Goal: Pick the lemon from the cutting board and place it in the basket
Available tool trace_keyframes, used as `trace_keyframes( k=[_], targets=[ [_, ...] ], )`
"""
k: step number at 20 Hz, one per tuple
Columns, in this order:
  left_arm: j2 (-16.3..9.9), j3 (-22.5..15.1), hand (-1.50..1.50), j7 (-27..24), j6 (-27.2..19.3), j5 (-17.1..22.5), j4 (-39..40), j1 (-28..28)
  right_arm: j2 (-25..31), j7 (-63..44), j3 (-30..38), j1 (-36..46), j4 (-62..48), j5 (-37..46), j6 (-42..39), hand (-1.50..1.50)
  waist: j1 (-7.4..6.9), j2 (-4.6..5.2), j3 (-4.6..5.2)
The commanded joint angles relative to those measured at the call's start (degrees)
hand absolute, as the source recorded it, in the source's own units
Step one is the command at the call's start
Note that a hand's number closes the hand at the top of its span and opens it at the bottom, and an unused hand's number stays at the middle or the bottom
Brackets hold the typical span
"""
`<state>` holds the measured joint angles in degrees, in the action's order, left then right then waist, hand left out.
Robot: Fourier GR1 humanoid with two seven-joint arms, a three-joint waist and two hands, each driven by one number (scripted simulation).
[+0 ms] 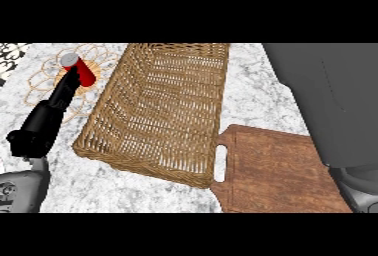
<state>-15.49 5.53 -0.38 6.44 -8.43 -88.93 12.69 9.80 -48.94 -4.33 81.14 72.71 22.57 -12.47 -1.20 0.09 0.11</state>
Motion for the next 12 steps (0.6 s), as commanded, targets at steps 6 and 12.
trace_keyframes(
  k=[6,12],
  targets=[
    [0.3,0.0,0.0,0.1,0.5,-0.1,0.7,0.8,-6.7,-0.7,-0.2,6.9,-15.2,0.2,-1.5,1.5,0.24,0.02,-0.04],
    [0.1,0.6,0.0,3.5,0.5,0.3,-1.9,1.0,-6.0,-2.7,-4.9,6.3,-20.6,3.9,-6.9,1.5,0.55,-0.07,-0.07]
  ],
)
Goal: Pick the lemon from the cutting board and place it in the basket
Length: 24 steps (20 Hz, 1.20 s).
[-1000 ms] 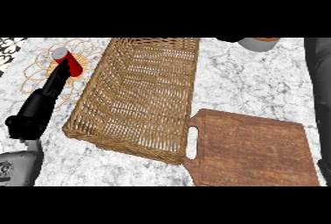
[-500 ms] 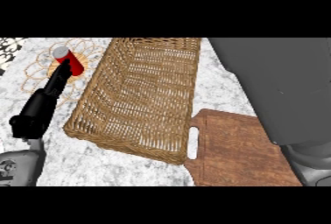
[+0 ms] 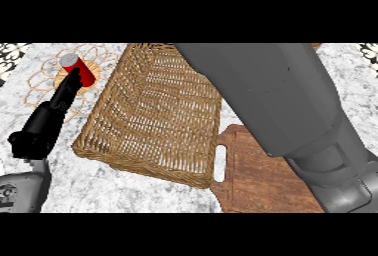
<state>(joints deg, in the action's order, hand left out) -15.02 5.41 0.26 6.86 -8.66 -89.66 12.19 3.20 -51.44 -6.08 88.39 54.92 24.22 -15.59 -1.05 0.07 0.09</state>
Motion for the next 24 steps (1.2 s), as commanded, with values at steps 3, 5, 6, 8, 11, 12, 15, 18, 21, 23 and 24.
trace_keyframes(
  k=[3,5,6,8,11,12,15,18,21,23,24],
  targets=[
    [0.2,0.0,0.0,-1.2,0.6,0.5,-2.8,-4.3,2.1,-0.2,-5.4,-0.1,-4.2,4.4,-7.1,1.5,0.0,-0.14,-0.03],
    [-1.8,2.5,0.0,-0.4,0.8,0.7,3.0,2.2,2.6,-0.4,-5.1,2.0,-4.1,4.0,-9.9,1.5,0.84,0.02,-0.03],
    [0.6,0.6,0.0,-1.0,-0.7,-0.7,2.3,0.3,3.6,2.7,-6.9,-1.4,-3.6,5.2,-10.3,1.5,0.91,0.02,-0.05],
    [-2.1,3.2,0.0,-0.8,2.0,2.2,-0.1,-1.4,3.7,3.5,-7.2,-1.4,-4.2,4.8,-13.2,1.5,0.36,-0.16,-0.06],
    [-0.4,1.0,0.0,-0.4,0.6,-0.1,1.2,0.5,1.2,2.5,-3.1,2.1,-7.6,3.1,-12.4,-1.5,0.34,-0.02,-0.05],
    [-1.2,2.1,0.0,-1.4,1.0,0.5,0.3,-0.2,-0.5,2.6,-2.7,1.6,-8.3,2.8,-11.0,-1.5,0.13,-0.01,-0.04],
    [0.3,1.0,0.0,-3.0,0.0,-0.7,0.6,-3.1,-0.9,3.1,-0.7,0.3,-7.5,1.1,-11.1,-1.5,0.29,-0.07,-0.05],
    [-0.1,1.8,0.0,-2.0,0.5,0.1,-0.6,-2.1,-1.3,2.4,0.5,-1.3,-3.3,0.5,-9.7,-1.5,0.83,-0.22,-0.07],
    [-0.1,1.0,0.0,2.0,1.3,0.5,-3.8,-1.9,-2.1,4.6,3.8,-1.1,-3.9,1.0,-0.8,-1.5,0.24,-0.13,-0.09],
    [0.4,1.0,0.0,-0.1,0.4,0.1,-2.8,-2.4,-2.3,4.4,6.9,-1.9,-3.2,1.2,7.0,-1.5,0.25,-0.04,-0.09],
    [0.6,1.0,0.0,1.7,-0.3,-0.6,-0.9,0.3,-1.4,4.2,8.8,-1.6,-2.8,0.6,8.4,-1.5,0.9,0.07,-0.1]
  ],
)
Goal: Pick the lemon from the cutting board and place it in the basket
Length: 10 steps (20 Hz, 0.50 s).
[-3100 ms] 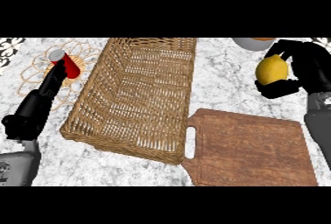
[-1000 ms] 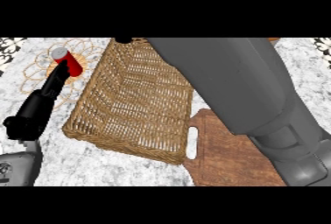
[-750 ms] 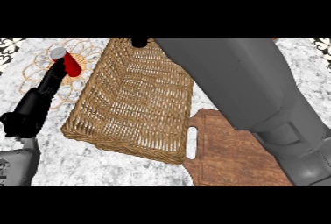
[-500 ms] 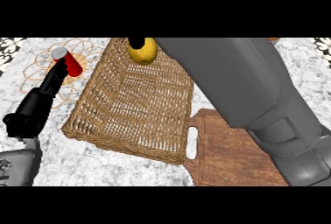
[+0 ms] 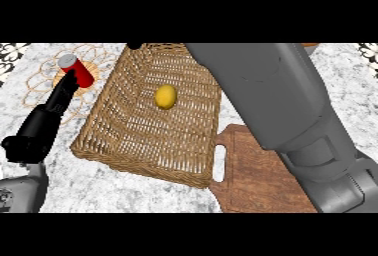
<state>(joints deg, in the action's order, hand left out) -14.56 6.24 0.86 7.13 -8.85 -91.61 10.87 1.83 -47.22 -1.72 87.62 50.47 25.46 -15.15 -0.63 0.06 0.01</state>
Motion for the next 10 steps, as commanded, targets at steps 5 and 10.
trace_keyframes(
  k=[5,10],
  targets=[
    [0.1,0.3,0.0,-0.5,-0.6,-0.7,1.6,1.3,4.9,1.3,9.0,-2.5,1.8,2.7,19.6,-1.5,0.3,0.32,0.0],
    [-0.6,1.6,0.0,0.6,-0.3,0.1,1.7,2.1,9.6,-1.0,12.9,-4.8,5.7,2.4,23.0,-1.5,0.89,-0.18,-0.03]
  ],
)
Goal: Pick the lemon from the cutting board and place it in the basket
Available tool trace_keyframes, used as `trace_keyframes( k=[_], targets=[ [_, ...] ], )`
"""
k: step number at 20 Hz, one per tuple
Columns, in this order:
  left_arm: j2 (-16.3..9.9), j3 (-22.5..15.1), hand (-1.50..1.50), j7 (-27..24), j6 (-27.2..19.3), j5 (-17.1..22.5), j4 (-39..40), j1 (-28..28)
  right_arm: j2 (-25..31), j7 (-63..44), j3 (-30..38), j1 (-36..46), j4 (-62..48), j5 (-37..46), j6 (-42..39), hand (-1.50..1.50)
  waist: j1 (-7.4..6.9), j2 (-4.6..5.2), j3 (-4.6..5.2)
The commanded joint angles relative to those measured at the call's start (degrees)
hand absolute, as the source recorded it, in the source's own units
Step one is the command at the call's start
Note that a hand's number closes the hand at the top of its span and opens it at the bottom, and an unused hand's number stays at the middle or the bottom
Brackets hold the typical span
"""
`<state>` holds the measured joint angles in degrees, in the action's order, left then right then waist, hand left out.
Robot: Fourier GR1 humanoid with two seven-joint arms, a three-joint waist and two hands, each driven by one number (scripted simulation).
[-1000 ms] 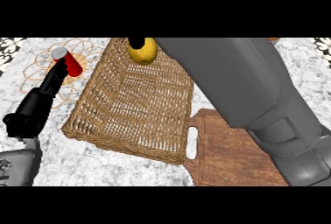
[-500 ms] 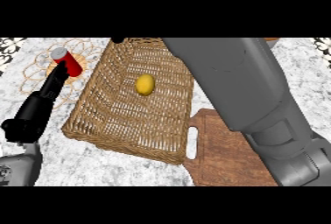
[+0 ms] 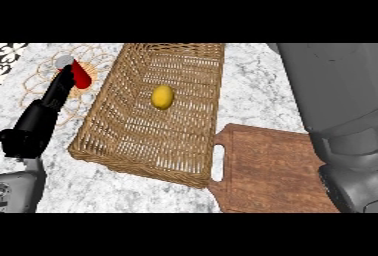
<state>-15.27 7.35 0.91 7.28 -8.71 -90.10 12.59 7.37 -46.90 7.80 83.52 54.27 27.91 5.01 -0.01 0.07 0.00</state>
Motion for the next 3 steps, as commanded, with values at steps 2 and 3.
trace_keyframes(
  k=[2,3],
  targets=[
    [1.4,-0.9,0.0,-1.2,-1.4,-1.4,-1.0,-1.9,6.6,-0.2,4.4,-4.8,5.7,-1.1,1.8,-1.5,0.66,-0.37,-0.04],
    [0.7,-0.7,0.0,-0.2,-0.5,-0.8,-1.3,-1.4,7.7,0.6,4.2,-7.5,7.0,-0.8,1.6,-1.5,0.71,-0.36,-0.04]
  ],
)
